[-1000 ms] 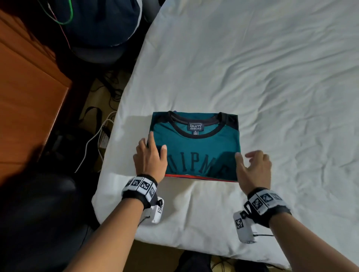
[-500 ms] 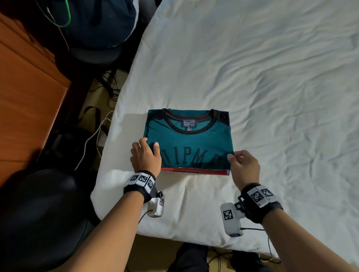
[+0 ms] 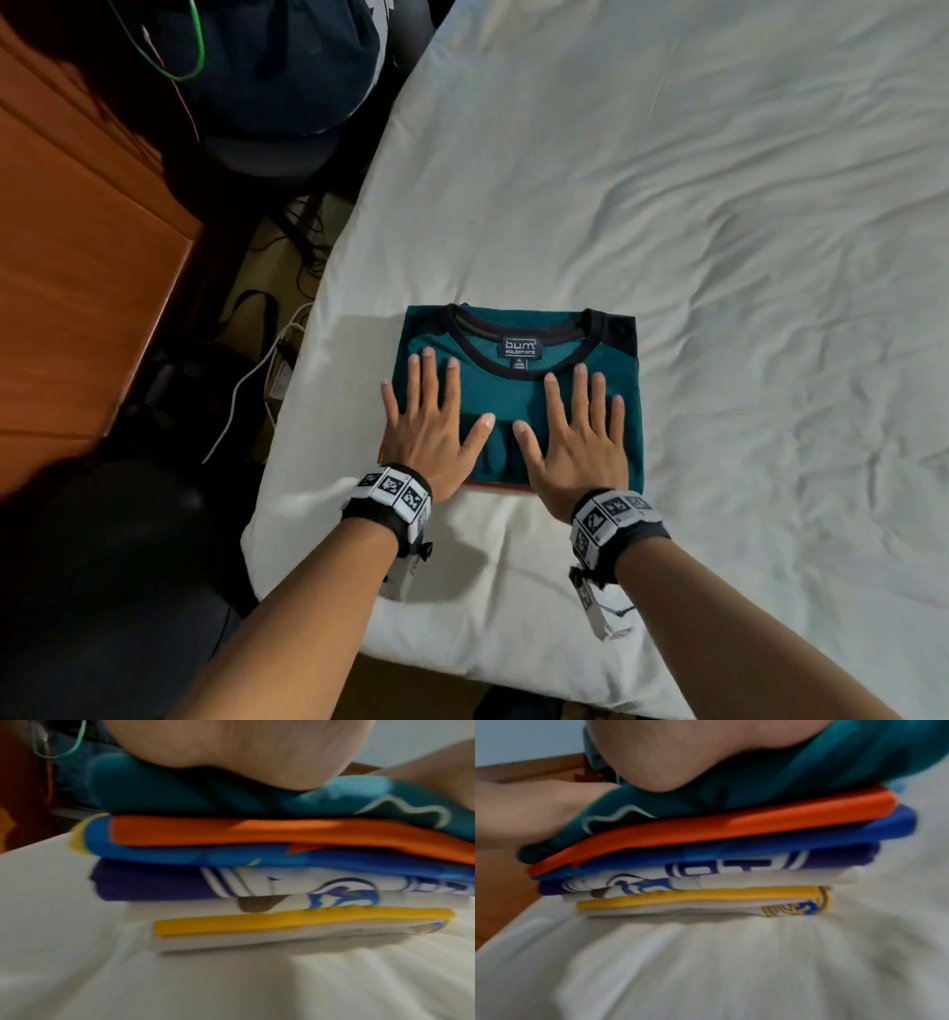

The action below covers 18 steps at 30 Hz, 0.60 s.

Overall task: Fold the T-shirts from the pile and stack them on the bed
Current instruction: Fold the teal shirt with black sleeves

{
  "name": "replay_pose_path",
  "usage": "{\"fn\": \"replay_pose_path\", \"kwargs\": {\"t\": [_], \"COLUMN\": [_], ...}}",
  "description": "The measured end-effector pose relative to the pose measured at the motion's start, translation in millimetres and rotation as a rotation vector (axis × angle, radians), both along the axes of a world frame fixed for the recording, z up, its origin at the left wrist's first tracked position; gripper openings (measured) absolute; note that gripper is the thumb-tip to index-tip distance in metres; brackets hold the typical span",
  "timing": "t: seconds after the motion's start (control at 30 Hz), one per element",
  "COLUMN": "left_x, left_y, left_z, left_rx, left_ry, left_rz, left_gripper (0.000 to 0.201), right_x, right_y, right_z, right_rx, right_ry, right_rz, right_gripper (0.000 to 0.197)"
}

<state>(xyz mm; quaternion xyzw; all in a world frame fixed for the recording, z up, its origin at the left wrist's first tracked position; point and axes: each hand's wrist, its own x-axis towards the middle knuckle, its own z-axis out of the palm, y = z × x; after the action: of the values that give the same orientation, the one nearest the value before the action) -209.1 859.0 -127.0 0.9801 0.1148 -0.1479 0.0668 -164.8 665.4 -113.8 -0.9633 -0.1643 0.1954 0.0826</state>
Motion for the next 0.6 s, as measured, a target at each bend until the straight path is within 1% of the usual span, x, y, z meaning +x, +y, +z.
{"fn": "replay_pose_path", "kwargs": {"t": [0.1,0.17,0.2,0.27,0.3,0.37,0.43,0.47,0.53,0.6], "left_x": [-6.0,-6.1,-4.5,-1.1,0.7,4.2,4.7,5.3,8.3,10.8], "left_y": [30.0,49.0,55.1,58.1,57.1,50.4,44.9,43.3,43.9,47.1], "left_z": [-15.9,-17.4,-14.4,-2.3,2.5,14.2,22.1,24.1,22.1,14.4], "left_rx": [-0.029,-0.075,-0.093,-0.140,-0.198,-0.381,-0.614,-0.716,-0.819,-0.842], "left_ry": [0.030,0.067,0.086,0.098,0.094,0.114,0.148,0.139,0.110,0.097], "left_rz": [0.120,0.223,0.261,0.280,0.268,0.262,0.339,0.372,0.393,0.399], "left_gripper": [0.094,0.095,0.094,0.085,0.079,0.074,0.073,0.073,0.075,0.075], "right_x": [4.2,12.4,17.6,27.0,31.4,37.9,39.5,40.0,42.3,46.0], "right_y": [-18.9,-31.0,-35.4,-39.7,-40.0,-39.6,-41.7,-43.5,-47.1,-48.5], "right_z": [-11.2,-14.5,-14.3,-9.4,-7.0,-4.6,-7.2,-11.2,-19.5,-24.7], "right_rx": [0.006,0.016,0.038,0.100,0.137,0.203,0.270,0.304,0.383,0.471], "right_ry": [-0.030,0.019,0.055,0.098,0.111,0.164,0.268,0.308,0.331,0.344], "right_rz": [-0.042,-0.122,-0.182,-0.268,-0.276,-0.284,-0.341,-0.368,-0.398,-0.409], "right_gripper": [0.076,0.076,0.077,0.079,0.079,0.079,0.081,0.083,0.086,0.087]}}
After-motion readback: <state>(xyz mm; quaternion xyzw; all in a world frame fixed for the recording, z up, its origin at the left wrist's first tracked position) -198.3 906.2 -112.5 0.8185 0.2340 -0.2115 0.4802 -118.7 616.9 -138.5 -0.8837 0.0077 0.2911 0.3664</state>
